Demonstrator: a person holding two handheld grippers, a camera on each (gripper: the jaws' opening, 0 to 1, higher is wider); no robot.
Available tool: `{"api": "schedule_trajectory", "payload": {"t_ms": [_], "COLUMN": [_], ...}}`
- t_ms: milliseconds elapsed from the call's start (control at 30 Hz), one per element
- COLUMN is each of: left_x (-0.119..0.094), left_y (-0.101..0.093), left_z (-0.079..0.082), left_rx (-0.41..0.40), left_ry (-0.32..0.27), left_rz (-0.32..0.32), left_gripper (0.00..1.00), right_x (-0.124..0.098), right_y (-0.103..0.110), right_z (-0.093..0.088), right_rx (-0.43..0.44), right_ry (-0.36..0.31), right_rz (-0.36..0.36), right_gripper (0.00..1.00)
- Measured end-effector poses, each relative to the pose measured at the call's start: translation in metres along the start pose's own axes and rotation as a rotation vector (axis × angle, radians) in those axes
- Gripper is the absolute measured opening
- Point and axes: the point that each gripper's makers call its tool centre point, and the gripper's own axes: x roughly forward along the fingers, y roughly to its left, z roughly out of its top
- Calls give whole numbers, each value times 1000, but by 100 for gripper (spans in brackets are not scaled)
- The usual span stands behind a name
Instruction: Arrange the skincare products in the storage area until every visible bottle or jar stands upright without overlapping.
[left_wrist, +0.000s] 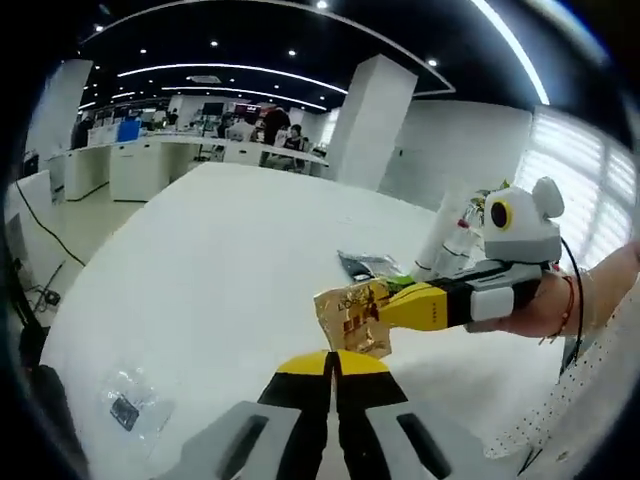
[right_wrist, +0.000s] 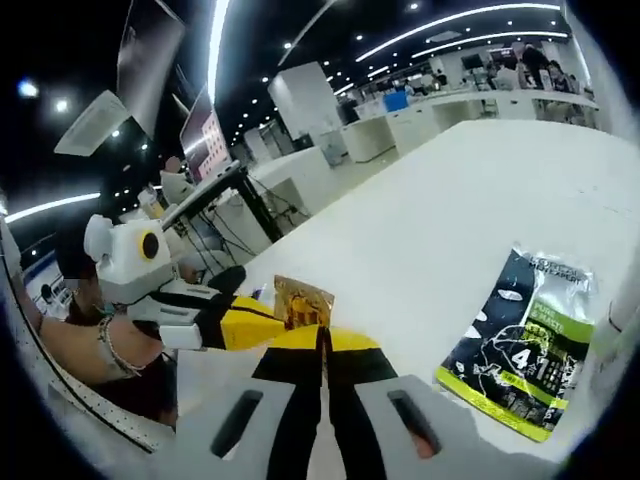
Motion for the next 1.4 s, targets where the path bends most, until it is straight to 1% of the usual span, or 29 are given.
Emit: {"api": "schedule_trajectory", "payload": {"t_ms": [33, 67, 100, 133, 167, 200, 233, 300, 400, 433, 500, 533, 600, 633, 667, 767, 800, 900, 1000, 1033, 1067, 1100, 1133, 1200, 1233, 1267, 1333, 1367, 1400], "left_x": [6, 12, 17, 24, 30, 35, 42, 55, 74, 79, 91, 96, 103, 115, 119, 130, 135, 145, 150, 151, 152, 153, 154, 155, 155, 155, 155, 156, 156], "left_y": [1, 2, 2, 3, 5, 6, 6, 8, 13, 15, 19, 22, 24, 27, 28, 31, 34, 37, 37, 37, 39, 39, 39, 38, 40, 40, 40, 38, 37], "left_z": [3, 5, 7, 12, 16, 19, 23, 29, 39, 42, 47, 48, 50, 53, 54, 53, 52, 53, 53, 53, 53, 53, 51, 51, 52, 53, 52, 52, 52], "left_rx": [2, -10, -31, -59, -66, -62, -49, -27, -19, -12, 16, 35, 42, 57, 60, 81, 90, 94, 116, 124, 131, 137, 140, 131, 126, 123, 108, 119, 130], "left_ry": [9, 24, 31, 32, 34, 36, 43, 53, 61, 68, 93, 103, 117, 133, 141, 168, 187, 207, 223, 227, 230, 231, 239, 248, 242, 238, 236, 230, 228], "left_rz": [-2, -5, -11, -24, -26, -24, -21, -15, -12, -11, -6, -4, -2, 0, 2, 7, 12, 16, 22, 29, 44, 48, 45, 39, 58, 63, 72, 65, 61], "left_gripper": [0, 0, 0, 0, 0, 0, 0, 0, 0, 0, 0, 0, 0, 0, 0, 0, 0, 0, 0, 0, 0, 0, 0, 0, 0, 0, 0, 0, 0], "right_x": [1, 1, 2, 3, 4, 5, 8, 13, 18, 21, 25, 27, 30, 34, 35, 41, 43, 43, 42, 40, 35, 33, 32, 31, 33, 35, 40, 44, 45], "right_y": [-8, -12, -16, -26, -31, -36, -46, -58, -75, -83, -91, -96, -102, -113, -117, -129, -133, -143, -145, -148, -154, -156, -155, -152, -146, -142, -134, -133, -135], "right_z": [2, 4, 6, 10, 12, 15, 20, 27, 33, 34, 35, 35, 36, 36, 37, 35, 33, 33, 35, 37, 38, 41, 45, 48, 48, 48, 43, 35, 32], "right_rx": [-7, -13, -20, -32, -41, -50, -58, -66, -52, -42, -44, -47, -55, -57, -63, -91, -106, -146, -157, -170, -201, -215, -206, -191, -192, -190, -188, -189, -193], "right_ry": [-4, -8, -10, -21, -22, -26, -27, -30, -37, -38, -35, -29, -21, -8, -5, 26, 42, 56, 53, 48, 59, 52, 33, 18, 14, 13, 32, 68, 84], "right_rz": [-31, -45, -63, -100, -115, -127, -157, -183, -219, -233, -247, -258, -273, -299, -308, -341, -350, -396, -400, -414, -453, -468, -465, -456, -434, -419, -382, -375, -381], "right_gripper": [0, 0, 0, 0, 0, 0, 0, 0, 0, 0, 0, 0, 0, 0, 0, 0, 0, 3, 4, 3, 1, 0, 1, 0, 0, 0, 0, 0, 0]}}
